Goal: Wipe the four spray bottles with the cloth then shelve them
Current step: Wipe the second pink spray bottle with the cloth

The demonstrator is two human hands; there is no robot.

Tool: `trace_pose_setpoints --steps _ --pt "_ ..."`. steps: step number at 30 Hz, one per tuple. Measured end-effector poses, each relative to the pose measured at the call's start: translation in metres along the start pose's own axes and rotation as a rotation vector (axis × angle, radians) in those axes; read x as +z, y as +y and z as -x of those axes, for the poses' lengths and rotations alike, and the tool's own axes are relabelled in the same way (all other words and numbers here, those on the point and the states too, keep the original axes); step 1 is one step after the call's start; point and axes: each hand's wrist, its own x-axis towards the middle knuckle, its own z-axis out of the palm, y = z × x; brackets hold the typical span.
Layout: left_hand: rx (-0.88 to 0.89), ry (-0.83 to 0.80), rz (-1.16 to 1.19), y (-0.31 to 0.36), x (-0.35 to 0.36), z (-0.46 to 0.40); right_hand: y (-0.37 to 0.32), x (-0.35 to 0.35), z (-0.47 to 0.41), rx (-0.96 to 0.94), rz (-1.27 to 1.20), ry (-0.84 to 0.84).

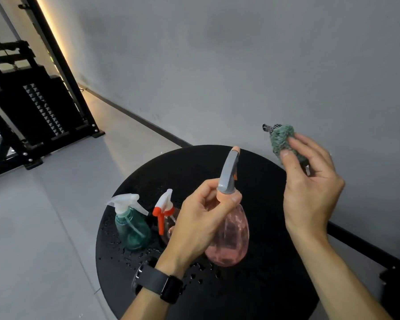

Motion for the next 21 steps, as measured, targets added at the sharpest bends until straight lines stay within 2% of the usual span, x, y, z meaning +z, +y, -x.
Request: trace_pose_setpoints --steps 7,21 --pt "-0.044 -0.090 -0.166 -0.020 0.036 -0.011 0.003 -0.017 -0.012 0.022 0.001 0.035" --pt "-0.094 -0.049 -0.398 -0.076 0.070 -0.041 0.026 -0.033 -0.016 0.109 0.033 -0.051"
